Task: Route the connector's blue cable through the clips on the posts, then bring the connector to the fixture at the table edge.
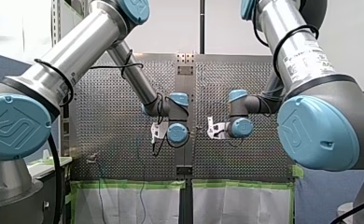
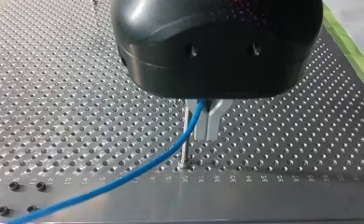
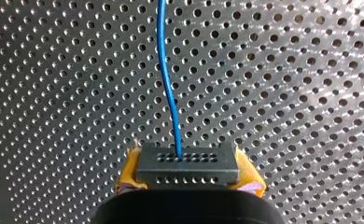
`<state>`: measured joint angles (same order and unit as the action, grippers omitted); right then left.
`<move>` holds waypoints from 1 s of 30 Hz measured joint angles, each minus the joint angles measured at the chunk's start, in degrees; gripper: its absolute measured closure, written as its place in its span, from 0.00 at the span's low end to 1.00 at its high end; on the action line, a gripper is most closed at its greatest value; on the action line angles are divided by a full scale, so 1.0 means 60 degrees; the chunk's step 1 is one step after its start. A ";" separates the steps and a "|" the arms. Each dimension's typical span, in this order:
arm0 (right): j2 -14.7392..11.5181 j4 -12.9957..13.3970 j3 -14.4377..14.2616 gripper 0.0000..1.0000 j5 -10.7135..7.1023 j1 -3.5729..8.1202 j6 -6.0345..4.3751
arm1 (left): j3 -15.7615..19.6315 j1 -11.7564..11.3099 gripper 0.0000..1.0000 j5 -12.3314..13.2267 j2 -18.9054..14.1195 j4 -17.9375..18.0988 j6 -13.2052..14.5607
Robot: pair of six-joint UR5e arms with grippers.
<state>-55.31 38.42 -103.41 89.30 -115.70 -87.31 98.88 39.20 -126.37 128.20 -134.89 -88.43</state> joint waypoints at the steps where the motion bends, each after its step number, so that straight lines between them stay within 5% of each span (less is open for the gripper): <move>1: 0.0008 0.0031 0.0000 1.00 -0.0016 0.0027 0.0001 | -0.0002 -0.0006 1.00 0.0003 0.0000 0.0007 0.0001; 13: 0.0052 0.0764 0.0000 1.00 -0.0638 0.0422 -0.0089 | -0.0018 -0.0099 1.00 0.0118 0.0008 0.0067 0.0069; 30: 0.0091 0.0990 -0.0001 1.00 -0.1156 0.0776 -0.0221 | -0.0383 -0.0117 1.00 0.0268 0.0252 -0.0049 0.0000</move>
<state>-54.76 44.36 -103.42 82.36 -111.04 -88.64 96.58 38.50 -124.76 129.71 -135.18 -88.44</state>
